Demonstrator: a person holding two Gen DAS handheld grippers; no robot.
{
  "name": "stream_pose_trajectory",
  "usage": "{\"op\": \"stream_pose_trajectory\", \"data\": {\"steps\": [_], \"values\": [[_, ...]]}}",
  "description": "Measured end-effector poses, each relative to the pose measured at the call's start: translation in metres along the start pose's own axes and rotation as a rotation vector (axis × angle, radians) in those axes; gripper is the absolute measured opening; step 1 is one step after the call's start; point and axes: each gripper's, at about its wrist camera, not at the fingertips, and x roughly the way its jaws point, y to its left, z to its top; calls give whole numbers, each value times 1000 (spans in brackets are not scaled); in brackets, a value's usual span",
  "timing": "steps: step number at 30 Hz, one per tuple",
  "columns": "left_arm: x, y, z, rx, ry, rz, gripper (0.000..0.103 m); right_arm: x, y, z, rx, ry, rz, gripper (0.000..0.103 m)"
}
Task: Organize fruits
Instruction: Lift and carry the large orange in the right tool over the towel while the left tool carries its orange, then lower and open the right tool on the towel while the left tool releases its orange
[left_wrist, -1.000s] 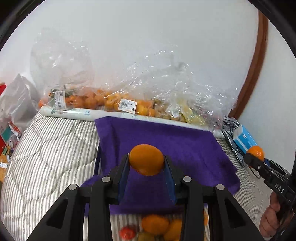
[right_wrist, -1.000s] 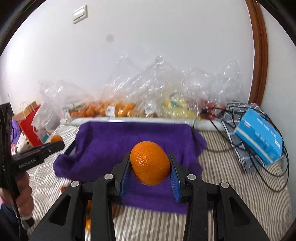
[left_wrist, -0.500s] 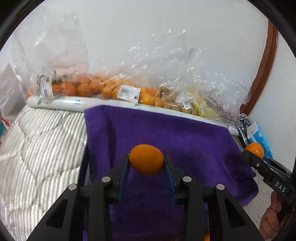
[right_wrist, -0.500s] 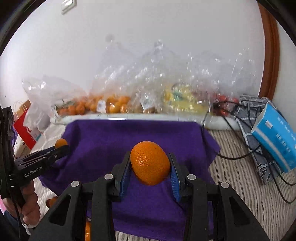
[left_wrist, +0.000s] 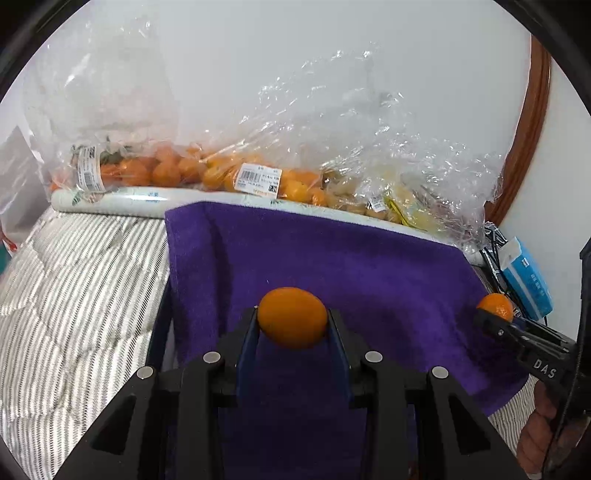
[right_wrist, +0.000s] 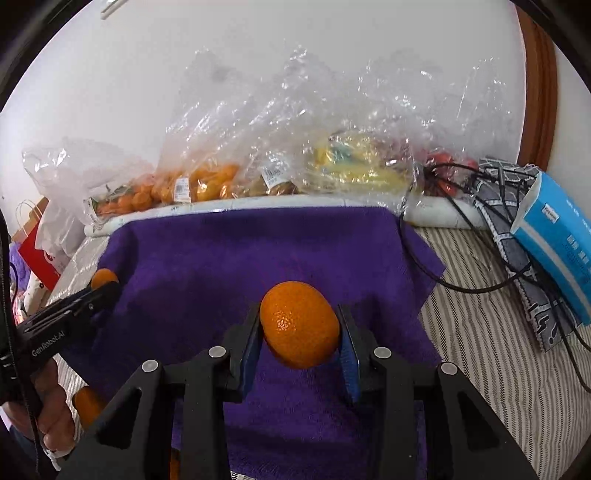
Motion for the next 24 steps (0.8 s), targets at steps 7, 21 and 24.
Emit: {"op": "stream_pose_trajectory", "data": {"steps": [7,21,24], "values": [[11,0,-4,2,51,8,35,9,2,-2,-12,21,-14,38],[14,0,-4,-7,80,-1,38,18,9,-5,-38,55,-12,39],[8,-1,-3,-13,60,-20,50,14,12,-5,-49,45,-15,45]]}}
